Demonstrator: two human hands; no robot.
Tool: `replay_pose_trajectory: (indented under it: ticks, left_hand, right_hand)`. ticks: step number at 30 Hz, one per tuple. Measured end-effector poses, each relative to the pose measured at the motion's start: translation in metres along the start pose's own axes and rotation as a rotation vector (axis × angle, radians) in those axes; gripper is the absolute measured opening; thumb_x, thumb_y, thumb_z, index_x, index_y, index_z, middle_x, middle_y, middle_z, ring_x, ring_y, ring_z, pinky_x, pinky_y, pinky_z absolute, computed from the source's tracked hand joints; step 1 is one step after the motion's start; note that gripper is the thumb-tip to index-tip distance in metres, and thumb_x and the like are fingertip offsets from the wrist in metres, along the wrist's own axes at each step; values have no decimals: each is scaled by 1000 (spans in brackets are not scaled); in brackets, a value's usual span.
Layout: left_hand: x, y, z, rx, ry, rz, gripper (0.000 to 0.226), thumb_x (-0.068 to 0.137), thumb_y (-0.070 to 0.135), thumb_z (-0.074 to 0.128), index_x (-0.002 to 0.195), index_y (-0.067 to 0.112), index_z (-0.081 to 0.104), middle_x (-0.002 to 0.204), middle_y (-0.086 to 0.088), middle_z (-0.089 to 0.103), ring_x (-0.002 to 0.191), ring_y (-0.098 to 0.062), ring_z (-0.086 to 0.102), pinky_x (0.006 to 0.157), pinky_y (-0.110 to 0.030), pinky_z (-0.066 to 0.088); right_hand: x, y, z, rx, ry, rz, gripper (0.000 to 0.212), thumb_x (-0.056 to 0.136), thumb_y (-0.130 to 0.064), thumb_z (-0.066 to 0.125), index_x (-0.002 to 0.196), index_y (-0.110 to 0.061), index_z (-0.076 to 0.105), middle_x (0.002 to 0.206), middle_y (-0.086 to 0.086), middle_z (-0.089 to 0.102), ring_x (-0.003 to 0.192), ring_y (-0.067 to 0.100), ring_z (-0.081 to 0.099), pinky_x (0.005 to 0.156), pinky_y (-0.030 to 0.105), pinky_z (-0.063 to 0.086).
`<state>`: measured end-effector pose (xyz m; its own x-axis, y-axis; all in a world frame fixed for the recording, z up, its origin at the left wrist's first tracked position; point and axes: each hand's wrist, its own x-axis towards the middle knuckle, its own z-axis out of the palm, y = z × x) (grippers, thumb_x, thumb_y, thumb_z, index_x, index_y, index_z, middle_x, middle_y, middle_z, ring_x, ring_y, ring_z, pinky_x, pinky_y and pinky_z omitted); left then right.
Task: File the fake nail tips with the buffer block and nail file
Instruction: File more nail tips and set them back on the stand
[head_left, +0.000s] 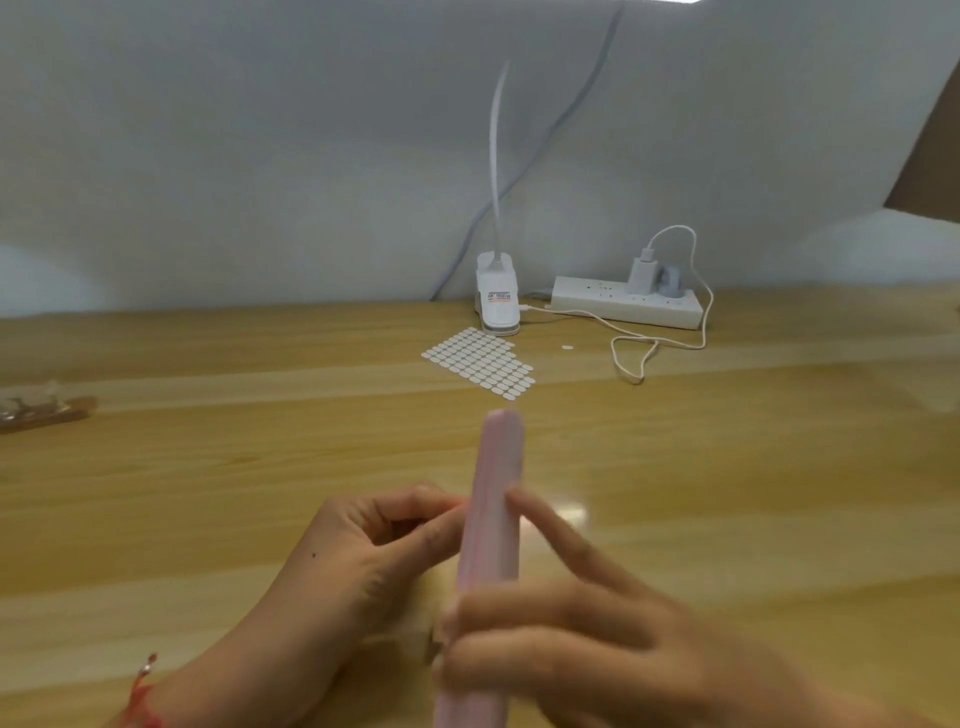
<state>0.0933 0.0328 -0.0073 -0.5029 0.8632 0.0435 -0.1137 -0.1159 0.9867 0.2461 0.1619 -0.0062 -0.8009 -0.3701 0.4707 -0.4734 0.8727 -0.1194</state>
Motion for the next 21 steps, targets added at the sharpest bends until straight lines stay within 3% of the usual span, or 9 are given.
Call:
replay_pose_trajectory:
  ticks: [2, 3, 6, 8, 12, 15, 17, 19, 21]
  left_hand:
    - [-1, 0, 0, -34, 4, -19, 62, 26, 60, 91, 65, 13, 77, 58, 0, 63, 48, -3, 55, 46, -11, 41]
    - [-1, 0, 0, -16, -5, -7, 59, 29, 58, 91, 64, 13, 77, 59, -4, 60, 51, -6, 54, 49, -13, 40]
    - [-1, 4, -2, 62, -57, 28, 34, 48, 44, 87, 61, 14, 75, 66, -10, 50, 64, -15, 48, 62, -20, 37]
    - [-2, 6, -4, 76, -67, 23, 23, 54, 39, 79, 58, 16, 74, 61, 1, 55, 58, -5, 50, 58, -11, 39]
    - [-2, 6, -2, 80, -60, 30, 22, 53, 38, 79, 58, 17, 74, 59, 5, 60, 58, -1, 54, 56, -8, 41]
    - [-2, 5, -3, -6, -51, -1, 36, 42, 45, 90, 60, 17, 75, 57, 6, 63, 51, -1, 55, 51, -8, 43]
    - [-2, 4, -4, -31, -55, -18, 41, 40, 49, 90, 61, 17, 75, 55, 5, 65, 47, 0, 57, 47, -8, 43]
    - [-2, 4, -4, 10, -92, 3, 25, 49, 37, 86, 59, 18, 75, 57, 4, 64, 52, -1, 56, 51, -8, 41]
    - [-2, 6, -2, 91, -103, 23, 18, 56, 37, 78, 58, 20, 75, 61, -1, 58, 59, -7, 51, 56, -10, 37]
  right_hand:
    - [3, -7, -2, 103, -68, -96, 41, 108, -18, 36, 146, -30, 28, 143, -25, 48, 138, -4, 33, 118, 12, 9]
    - [1, -5, -6, 64, -60, -131, 42, 108, -22, 36, 147, -39, 32, 141, -28, 48, 138, -5, 36, 120, 17, 13]
    - [2, 13, -29, -312, 122, 92, 31, 100, -20, 56, 128, -33, 63, 126, -3, 63, 127, 11, 51, 114, 52, 36]
    - [1, 26, -43, -405, 227, 213, 38, 96, -16, 53, 126, -37, 64, 125, 2, 54, 124, 17, 49, 111, 55, 37]
    - [4, 15, -34, -240, 240, 224, 26, 95, -21, 57, 115, -19, 74, 114, 5, 65, 120, 15, 54, 117, 46, 31]
    - [11, -1, -6, -50, 0, 147, 24, 95, -16, 64, 115, -3, 64, 120, -3, 67, 126, 0, 50, 122, 35, 20]
    - [11, -3, -3, 31, -111, 102, 28, 105, -15, 44, 127, -2, 55, 130, -3, 63, 132, -9, 36, 123, 28, 10]
    - [9, 0, -12, -97, 16, 67, 32, 106, -18, 38, 123, -10, 65, 123, 4, 66, 129, 1, 47, 121, 38, 23]
    - [4, 14, -28, -335, 212, 140, 27, 98, -14, 53, 116, -23, 71, 116, 9, 66, 121, 16, 54, 112, 52, 38]
